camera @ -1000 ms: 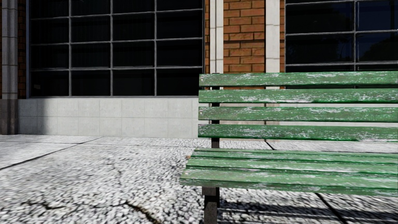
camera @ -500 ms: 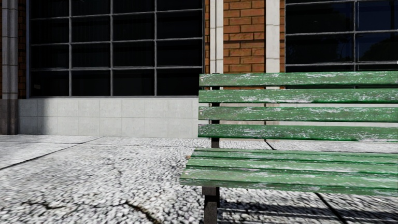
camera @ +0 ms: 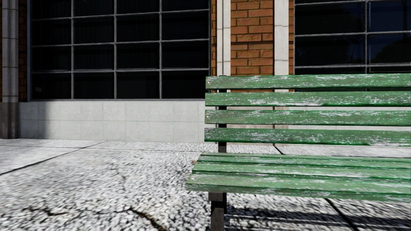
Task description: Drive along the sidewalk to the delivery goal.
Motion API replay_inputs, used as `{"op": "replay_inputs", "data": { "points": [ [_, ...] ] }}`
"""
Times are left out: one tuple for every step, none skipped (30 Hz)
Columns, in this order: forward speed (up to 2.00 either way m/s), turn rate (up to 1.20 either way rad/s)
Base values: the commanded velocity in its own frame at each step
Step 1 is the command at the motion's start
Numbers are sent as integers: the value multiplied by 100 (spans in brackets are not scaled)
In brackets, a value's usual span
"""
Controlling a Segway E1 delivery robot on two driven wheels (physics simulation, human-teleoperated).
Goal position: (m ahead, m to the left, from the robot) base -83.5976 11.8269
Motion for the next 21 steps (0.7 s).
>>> {"op": "replay_inputs", "data": {
  "points": [
    [-9,0],
    [-10,0],
    [-11,0],
    [-11,0],
    [-11,0],
    [-11,0],
    [-11,0],
    [-11,0],
    [-12,0],
    [-25,0],
    [-30,0],
    [-30,0],
    [-31,0],
    [-31,0],
    [-28,0],
    [-28,0],
    [-26,10],
    [-25,22],
    [-24,29],
    [-24,29],
    [-24,40]
  ]
}}
